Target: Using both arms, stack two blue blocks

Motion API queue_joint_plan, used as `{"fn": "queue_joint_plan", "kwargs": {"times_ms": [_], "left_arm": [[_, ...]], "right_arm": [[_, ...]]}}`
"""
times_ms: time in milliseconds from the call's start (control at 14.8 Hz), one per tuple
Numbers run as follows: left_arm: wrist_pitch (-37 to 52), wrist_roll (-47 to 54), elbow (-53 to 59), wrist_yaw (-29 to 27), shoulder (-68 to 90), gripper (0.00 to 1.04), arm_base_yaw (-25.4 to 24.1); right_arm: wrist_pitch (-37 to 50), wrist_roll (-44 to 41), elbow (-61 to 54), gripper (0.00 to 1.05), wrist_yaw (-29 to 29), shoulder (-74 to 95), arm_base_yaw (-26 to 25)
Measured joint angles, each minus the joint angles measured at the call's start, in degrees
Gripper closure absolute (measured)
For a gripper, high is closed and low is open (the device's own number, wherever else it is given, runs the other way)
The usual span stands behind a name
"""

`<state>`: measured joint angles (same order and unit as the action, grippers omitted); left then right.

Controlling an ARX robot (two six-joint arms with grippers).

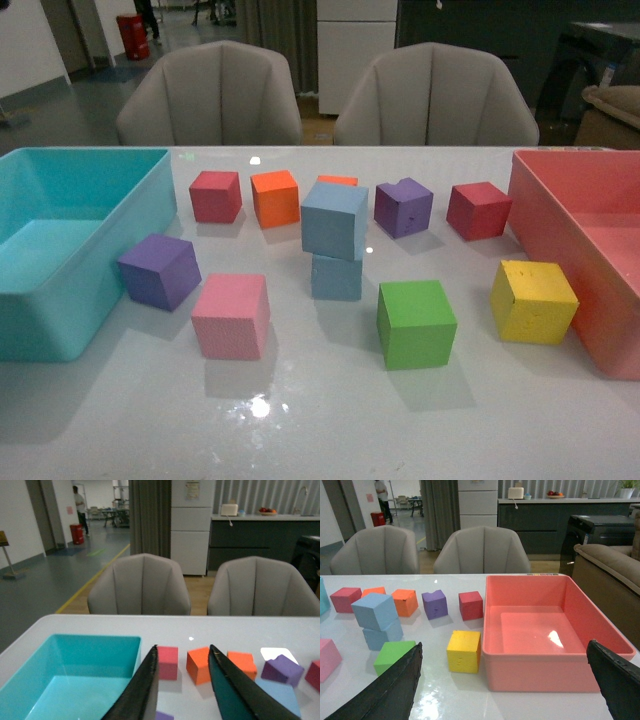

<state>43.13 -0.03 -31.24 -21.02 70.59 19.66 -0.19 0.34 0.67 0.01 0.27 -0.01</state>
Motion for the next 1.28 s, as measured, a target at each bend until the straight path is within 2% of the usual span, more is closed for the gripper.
{"fn": "queue_joint_plan", "kwargs": {"times_ms": [202, 337, 539, 943, 1010, 1077, 1145, 1212, 1279], "left_arm": [[0.2, 0.0, 3.0, 1.7, -1.4, 0.81, -0.8], [0.2, 0.0, 10.5, 5.4, -4.4, 1.02, -3.8], [0.6, 0.0, 17.4, 9.5, -13.6, 1.03, -8.7], [-6.2, 0.0, 26.1, 15.6, -27.6, 1.03, -14.4], [-7.8, 0.1, 27.0, 19.5, -30.3, 1.03, -17.1], [-9.6, 0.0, 27.8, 20.0, -33.0, 1.03, -19.9], [-11.3, 0.0, 28.2, 20.7, -35.4, 1.03, -19.8], [-8.2, 0.0, 30.0, 21.0, -35.9, 1.03, -19.5], [-11.8, 0.0, 30.6, 20.9, -37.6, 1.03, -19.5]], "right_arm": [[0.0, 0.0, 0.0, 0.06, 0.0, 0.0, 0.0], [0.0, 0.0, 0.0, 0.06, 0.0, 0.0, 0.0], [0.0, 0.0, 0.0, 0.06, 0.0, 0.0, 0.0], [0.0, 0.0, 0.0, 0.06, 0.0, 0.0, 0.0], [0.0, 0.0, 0.0, 0.06, 0.0, 0.0, 0.0], [0.0, 0.0, 0.0, 0.06, 0.0, 0.0, 0.0], [0.0, 0.0, 0.0, 0.06, 0.0, 0.0, 0.0], [0.0, 0.0, 0.0, 0.06, 0.0, 0.0, 0.0], [0.0, 0.0, 0.0, 0.06, 0.0, 0.0, 0.0]]}}
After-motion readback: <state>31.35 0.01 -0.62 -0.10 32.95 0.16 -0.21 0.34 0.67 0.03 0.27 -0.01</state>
